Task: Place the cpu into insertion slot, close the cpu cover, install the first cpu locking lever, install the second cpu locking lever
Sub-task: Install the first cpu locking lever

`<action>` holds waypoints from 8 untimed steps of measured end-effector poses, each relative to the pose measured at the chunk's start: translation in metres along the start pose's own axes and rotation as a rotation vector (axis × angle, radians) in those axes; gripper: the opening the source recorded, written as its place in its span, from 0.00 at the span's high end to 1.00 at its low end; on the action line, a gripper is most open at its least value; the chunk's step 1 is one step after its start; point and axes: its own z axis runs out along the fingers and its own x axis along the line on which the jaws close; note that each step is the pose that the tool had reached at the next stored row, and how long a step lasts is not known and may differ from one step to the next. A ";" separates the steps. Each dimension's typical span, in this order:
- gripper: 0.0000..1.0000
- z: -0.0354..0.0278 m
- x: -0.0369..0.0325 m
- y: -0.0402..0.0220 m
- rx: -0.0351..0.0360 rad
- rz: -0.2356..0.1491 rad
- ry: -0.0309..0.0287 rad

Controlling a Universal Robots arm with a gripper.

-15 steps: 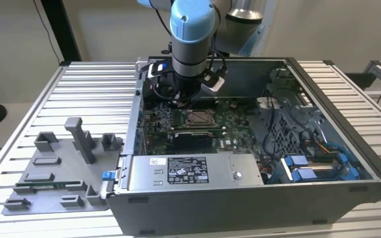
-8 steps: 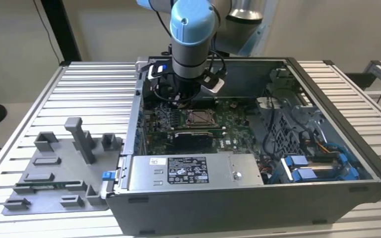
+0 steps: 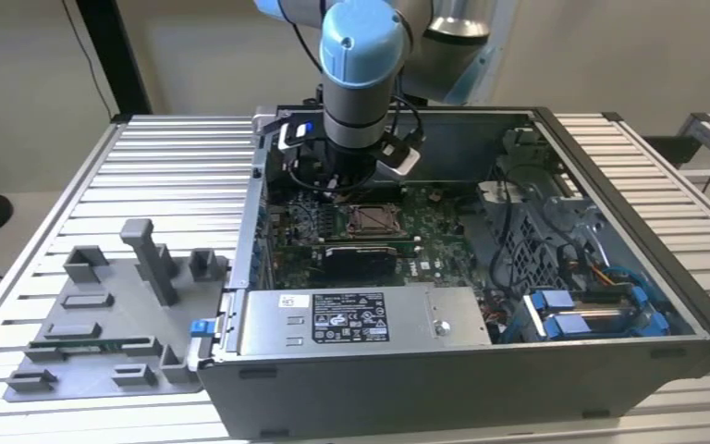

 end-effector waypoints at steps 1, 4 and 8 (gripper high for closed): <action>1.00 0.0002 0.0003 0.0005 0.0000 0.000 0.0000; 1.00 0.0009 0.0012 0.0019 0.0000 0.000 0.0000; 1.00 0.0018 0.0026 0.0042 0.0000 0.000 0.0001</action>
